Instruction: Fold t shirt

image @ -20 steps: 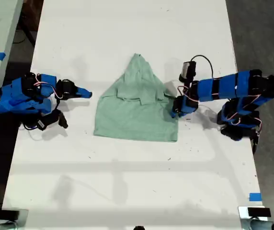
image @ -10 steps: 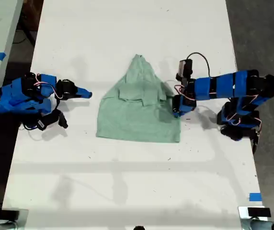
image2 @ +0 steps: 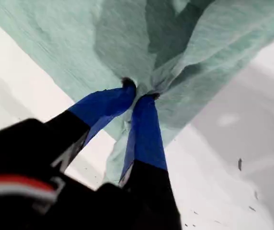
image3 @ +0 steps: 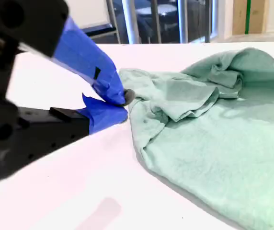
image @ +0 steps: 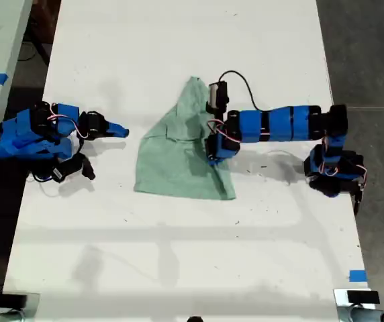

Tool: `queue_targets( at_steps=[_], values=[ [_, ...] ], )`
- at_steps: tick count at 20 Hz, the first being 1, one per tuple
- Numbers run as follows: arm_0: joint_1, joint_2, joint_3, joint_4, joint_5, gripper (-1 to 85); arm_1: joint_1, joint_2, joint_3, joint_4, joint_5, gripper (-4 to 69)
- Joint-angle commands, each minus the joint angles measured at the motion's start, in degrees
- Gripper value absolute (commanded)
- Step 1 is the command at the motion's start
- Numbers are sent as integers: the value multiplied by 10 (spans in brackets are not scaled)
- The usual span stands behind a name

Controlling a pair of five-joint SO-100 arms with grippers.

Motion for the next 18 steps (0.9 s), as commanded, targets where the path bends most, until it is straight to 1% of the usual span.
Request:
queue_targets(
  at_steps=[1,3,4,5,6,11,13,16,17,18],
  values=[
    [-6,4,-3,3,-11,-1,0,-38,-70,-39,-16,15],
    [-6,4,-3,3,-11,-1,14,-53,-66,-62,-14,15],
    [-6,4,-3,3,-11,-1,19,-60,-65,-69,-14,-2],
    [-6,4,-3,3,-11,-1,19,-66,-66,-74,-18,16],
    [-6,4,-3,3,-11,-1,19,-69,-68,-75,-22,62],
    [-6,4,-4,3,-11,-1,25,-32,-69,-66,-39,117],
    [-6,4,-4,3,-11,-1,25,4,-66,-43,-45,131],
    [-5,4,-4,3,-11,-1,29,112,-11,36,-32,130],
    [-5,4,-4,3,-11,-1,29,165,34,47,-24,123],
    [-5,4,-4,3,-11,-1,28,222,94,46,-15,99]
  ],
)
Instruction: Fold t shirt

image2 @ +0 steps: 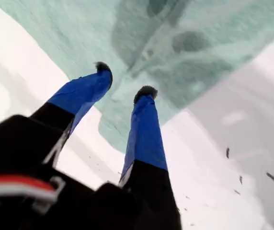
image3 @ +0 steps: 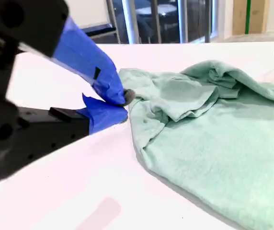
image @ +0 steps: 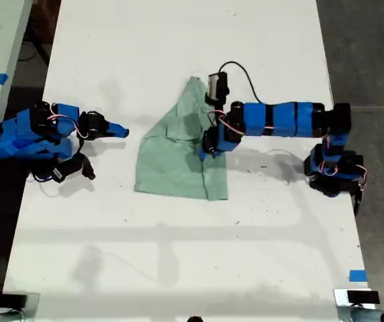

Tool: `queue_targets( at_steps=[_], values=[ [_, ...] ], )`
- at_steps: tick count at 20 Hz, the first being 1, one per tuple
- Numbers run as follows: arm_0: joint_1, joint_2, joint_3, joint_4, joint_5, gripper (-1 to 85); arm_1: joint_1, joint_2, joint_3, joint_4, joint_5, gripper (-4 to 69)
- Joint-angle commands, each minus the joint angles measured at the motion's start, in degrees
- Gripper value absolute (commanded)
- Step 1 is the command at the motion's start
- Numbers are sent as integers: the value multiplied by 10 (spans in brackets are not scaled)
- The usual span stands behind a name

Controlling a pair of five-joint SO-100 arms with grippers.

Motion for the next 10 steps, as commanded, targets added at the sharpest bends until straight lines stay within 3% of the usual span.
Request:
queue_targets(
  at_steps=[1,2,5,8,10],
  values=[
    [-5,4,-4,3,-11,-1,4,180,126,4,23,63],
    [-5,4,-4,3,-11,-1,0,231,191,-5,31,17],
    [-5,4,-4,3,-12,-1,2,392,423,-62,63,16],
    [-5,4,-3,3,-12,-1,33,603,675,-175,42,16],
    [-5,4,-3,3,-12,-1,59,762,805,-190,17,17]
  ],
)
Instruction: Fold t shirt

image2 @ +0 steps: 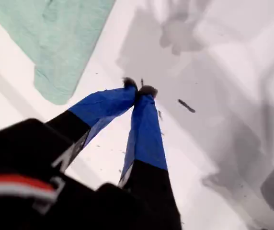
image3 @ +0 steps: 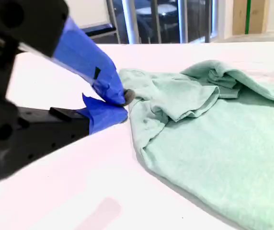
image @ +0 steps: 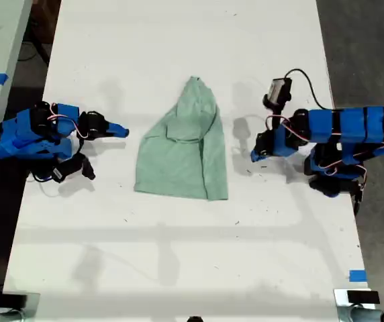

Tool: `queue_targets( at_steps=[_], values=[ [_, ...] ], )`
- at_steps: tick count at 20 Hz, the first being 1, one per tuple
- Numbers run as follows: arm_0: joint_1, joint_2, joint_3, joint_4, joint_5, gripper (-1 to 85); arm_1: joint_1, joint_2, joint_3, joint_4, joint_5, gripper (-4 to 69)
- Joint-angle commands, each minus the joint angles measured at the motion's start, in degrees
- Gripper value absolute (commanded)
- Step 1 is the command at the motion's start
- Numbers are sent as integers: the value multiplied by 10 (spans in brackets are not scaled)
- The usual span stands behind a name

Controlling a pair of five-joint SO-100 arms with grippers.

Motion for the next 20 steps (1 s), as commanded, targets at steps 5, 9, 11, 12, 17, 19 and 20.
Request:
queue_targets(
  at_steps=[5,9,11,12,17,19,20],
  values=[
    [-5,4,-2,2,-12,-1,67,563,308,121,-46,20],
    [-1,4,-1,-2,-12,-1,24,561,333,128,19,20],
    [-1,4,-1,-1,-13,-1,19,561,335,131,37,20],
    [-1,4,-1,-1,-13,-1,17,561,335,131,42,20],
    [-1,4,-1,-1,-13,-1,15,561,335,132,54,20],
    [-1,4,-1,-1,-13,-1,15,561,335,132,54,19],
    [-1,4,-1,-1,-13,-1,15,561,335,132,54,19]
  ],
)
